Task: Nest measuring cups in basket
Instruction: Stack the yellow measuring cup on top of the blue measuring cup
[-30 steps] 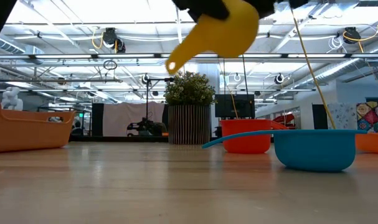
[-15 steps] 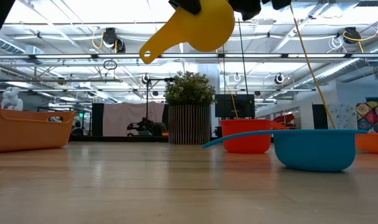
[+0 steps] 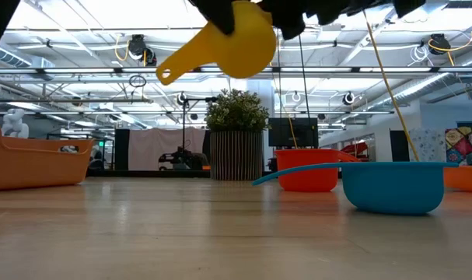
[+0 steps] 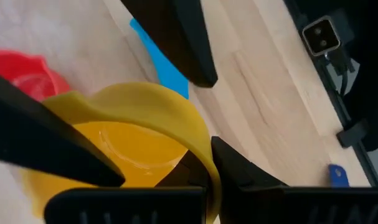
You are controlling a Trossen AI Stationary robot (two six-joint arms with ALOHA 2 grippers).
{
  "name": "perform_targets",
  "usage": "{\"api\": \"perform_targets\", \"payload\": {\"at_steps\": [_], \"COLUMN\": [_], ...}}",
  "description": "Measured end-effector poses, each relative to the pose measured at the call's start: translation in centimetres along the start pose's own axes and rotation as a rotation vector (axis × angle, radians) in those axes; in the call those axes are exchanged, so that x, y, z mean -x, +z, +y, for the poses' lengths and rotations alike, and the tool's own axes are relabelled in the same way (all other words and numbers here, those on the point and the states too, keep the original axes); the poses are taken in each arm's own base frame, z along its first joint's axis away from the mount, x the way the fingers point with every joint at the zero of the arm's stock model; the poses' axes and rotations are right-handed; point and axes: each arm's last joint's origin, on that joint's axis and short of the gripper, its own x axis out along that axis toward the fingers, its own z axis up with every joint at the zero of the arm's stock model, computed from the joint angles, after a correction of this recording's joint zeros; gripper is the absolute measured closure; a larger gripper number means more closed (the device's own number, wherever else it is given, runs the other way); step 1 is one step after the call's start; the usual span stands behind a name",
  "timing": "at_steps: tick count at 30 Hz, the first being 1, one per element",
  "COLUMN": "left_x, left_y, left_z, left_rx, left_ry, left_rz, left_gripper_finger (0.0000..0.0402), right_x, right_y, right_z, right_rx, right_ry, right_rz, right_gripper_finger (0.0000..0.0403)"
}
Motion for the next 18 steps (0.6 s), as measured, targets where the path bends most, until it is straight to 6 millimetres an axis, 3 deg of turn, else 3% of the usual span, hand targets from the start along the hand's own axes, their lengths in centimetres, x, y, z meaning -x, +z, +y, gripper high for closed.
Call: {"api": "perform_targets", "payload": {"at_steps": [13, 18], "left_x": [0.0, 0.2], "left_y": [-0.4, -0.1], "left_z": [0.0, -0.5], "left_rx": [0.011, -0.002], "left_ry": [0.078, 0.154], "left_rz": [0.060, 0.066], "left_gripper_finger": [0.0398, 0.0398], "right_x": [-0.3, 1.3], "right_y": [-0.3, 1.0], "right_z": [-0.1, -0.3], "right_rx": [-0.058, -0.022], "right_ry": [-0.004, -0.058], "right_rz": [0.011, -0.023], "right_gripper_finger": [0.0218, 0.0218]}}
